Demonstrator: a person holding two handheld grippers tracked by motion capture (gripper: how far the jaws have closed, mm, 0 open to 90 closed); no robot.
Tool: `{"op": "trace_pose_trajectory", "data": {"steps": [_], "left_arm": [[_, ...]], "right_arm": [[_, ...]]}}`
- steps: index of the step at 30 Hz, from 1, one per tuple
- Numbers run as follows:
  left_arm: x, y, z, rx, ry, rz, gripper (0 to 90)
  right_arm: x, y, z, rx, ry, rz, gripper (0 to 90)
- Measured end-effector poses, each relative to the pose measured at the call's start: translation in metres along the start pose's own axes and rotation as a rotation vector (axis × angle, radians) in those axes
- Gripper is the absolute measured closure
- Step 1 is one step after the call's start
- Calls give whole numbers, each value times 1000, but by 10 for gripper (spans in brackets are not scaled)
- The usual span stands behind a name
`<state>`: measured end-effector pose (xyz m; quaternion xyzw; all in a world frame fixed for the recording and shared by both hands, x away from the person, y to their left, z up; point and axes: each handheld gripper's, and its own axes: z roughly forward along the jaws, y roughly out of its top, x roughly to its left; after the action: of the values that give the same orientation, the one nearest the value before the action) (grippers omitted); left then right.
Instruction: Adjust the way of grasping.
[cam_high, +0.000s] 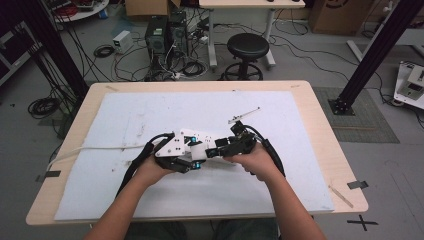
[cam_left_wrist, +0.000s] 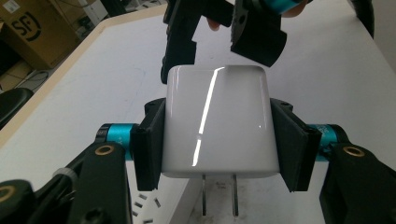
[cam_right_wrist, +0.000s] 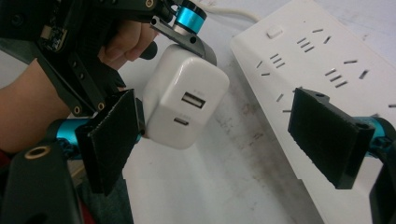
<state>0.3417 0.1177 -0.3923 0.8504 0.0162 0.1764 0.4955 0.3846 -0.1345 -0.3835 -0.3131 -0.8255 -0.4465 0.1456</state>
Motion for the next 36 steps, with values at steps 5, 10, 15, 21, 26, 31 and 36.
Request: {"op": "trace_pose_trajectory", "data": {"steps": [5, 10, 15, 21, 26, 31, 36], "left_arm": [[-2, 2, 3, -4, -2, 11, 425], [-3, 3, 4, -7, 10, 26, 425], [-4, 4, 3, -17, 19, 32, 425], [-7, 6, 5, -25, 21, 43, 425], [-7, 8, 6, -29, 27, 53, 425], [-8, 9, 6, -28, 32, 65, 425], [-8, 9, 6, -27, 39, 70, 425]], "right_arm": [[-1, 0, 5, 7, 31, 8, 204], [-2, 0, 7, 5, 68, 20, 260], [-3, 0, 10, 2, 96, 27, 296], [-4, 0, 14, -4, 143, 48, 352], [-4, 0, 14, -15, 180, 61, 413], [-4, 0, 14, -19, 190, 60, 436], [-5, 0, 15, -16, 199, 73, 497]]}}
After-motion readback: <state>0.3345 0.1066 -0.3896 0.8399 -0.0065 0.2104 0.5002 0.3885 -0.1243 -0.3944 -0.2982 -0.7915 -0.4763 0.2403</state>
